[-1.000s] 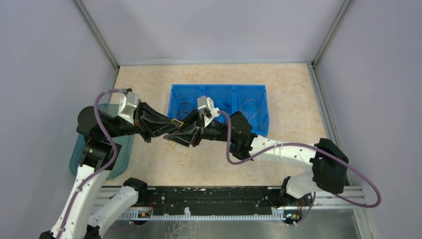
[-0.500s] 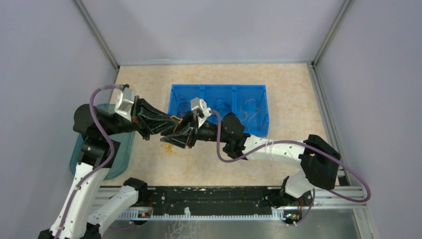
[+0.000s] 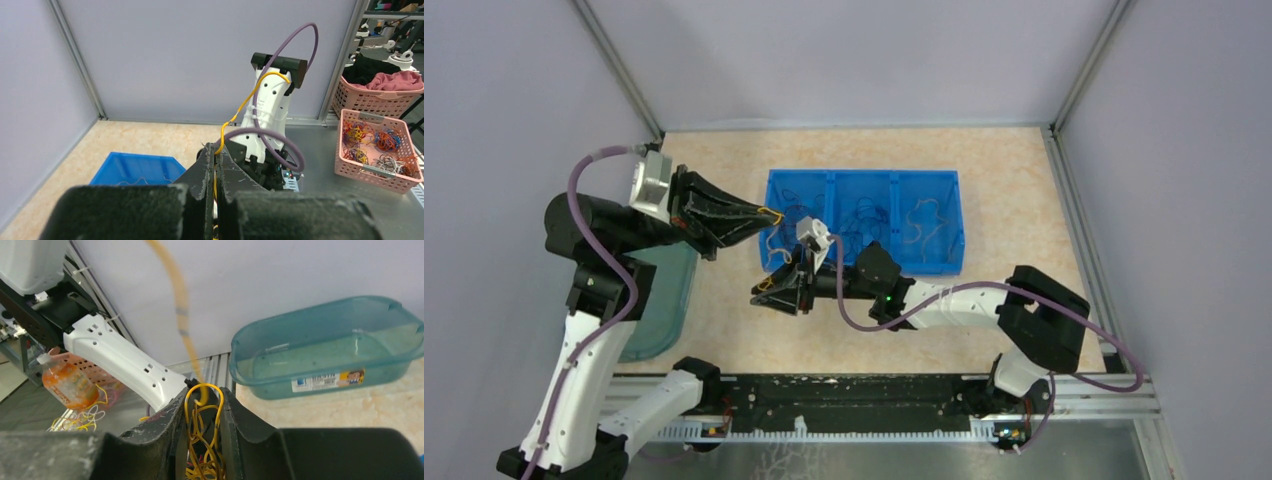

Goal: Untangle the cables
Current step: Untie the cable.

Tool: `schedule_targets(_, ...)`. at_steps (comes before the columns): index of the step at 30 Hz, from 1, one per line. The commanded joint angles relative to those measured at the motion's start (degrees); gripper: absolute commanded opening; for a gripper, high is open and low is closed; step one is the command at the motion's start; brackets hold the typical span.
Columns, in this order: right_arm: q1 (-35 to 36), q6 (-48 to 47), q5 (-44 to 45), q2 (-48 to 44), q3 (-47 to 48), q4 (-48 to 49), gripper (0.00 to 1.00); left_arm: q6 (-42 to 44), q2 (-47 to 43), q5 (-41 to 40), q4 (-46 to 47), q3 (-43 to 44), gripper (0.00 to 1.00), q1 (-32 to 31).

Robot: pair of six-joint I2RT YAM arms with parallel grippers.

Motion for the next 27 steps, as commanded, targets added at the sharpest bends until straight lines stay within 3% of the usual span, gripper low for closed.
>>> schedule_targets(1, 0.8, 1.4, 0.4, 0.7, -1.5, 4.4, 0.27, -1.0, 0.4, 0.2, 2.6, 3.2, 0.00, -0.2)
schedule_targets(27, 0.7, 3.7, 6.7, 1.7, -15.8, 11.9, 0.23, 8.7, 7.9, -2.5, 0.7, 27.2, 0.00, -0.2)
